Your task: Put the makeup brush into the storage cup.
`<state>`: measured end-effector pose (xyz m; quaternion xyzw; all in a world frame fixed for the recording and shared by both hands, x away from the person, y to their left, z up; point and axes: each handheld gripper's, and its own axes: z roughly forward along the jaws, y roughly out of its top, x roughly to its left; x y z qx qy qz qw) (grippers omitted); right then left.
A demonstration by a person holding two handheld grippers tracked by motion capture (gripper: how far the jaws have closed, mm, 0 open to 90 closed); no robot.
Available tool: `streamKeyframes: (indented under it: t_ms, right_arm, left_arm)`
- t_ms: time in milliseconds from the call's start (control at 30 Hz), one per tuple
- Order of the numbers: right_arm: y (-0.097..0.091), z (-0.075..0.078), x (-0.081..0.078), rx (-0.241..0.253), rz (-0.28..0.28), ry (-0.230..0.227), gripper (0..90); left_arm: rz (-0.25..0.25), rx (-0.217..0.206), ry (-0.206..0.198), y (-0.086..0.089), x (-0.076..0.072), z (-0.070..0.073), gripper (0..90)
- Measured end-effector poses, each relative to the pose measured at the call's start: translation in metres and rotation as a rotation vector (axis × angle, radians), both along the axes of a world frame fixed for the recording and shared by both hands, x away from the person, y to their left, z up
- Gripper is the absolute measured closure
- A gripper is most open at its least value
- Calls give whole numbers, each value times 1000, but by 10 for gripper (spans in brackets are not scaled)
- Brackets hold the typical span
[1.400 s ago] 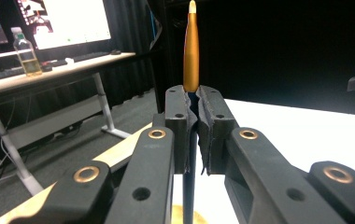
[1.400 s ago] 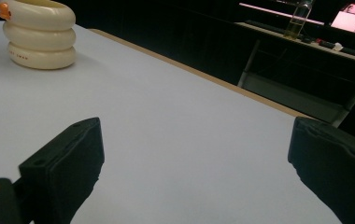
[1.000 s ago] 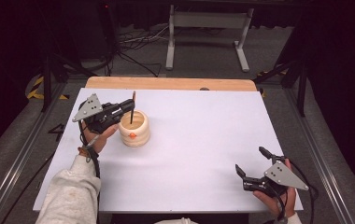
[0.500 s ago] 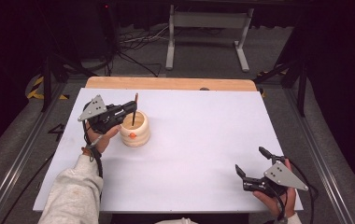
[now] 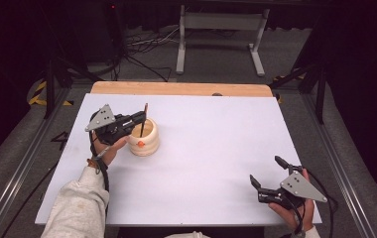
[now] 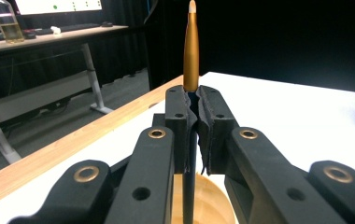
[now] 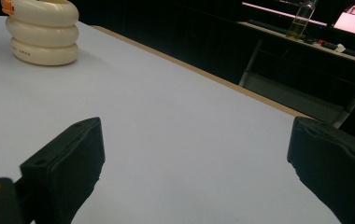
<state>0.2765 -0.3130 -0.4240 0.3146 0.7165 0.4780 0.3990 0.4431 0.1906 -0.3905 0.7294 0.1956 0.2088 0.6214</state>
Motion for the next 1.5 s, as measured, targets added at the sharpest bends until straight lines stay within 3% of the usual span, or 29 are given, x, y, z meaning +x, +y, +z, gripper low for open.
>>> streamKeyframes:
  t_ms: [967, 1500]
  right_arm:
    - [0, -1, 0, -2, 6, 2, 45]
    - [0, -1, 0, -6, 5, 5, 46]
  left_arm:
    - [-5, 40, 21, 1, -1, -10, 833]
    - [19, 59, 24, 2, 1, -13, 828]
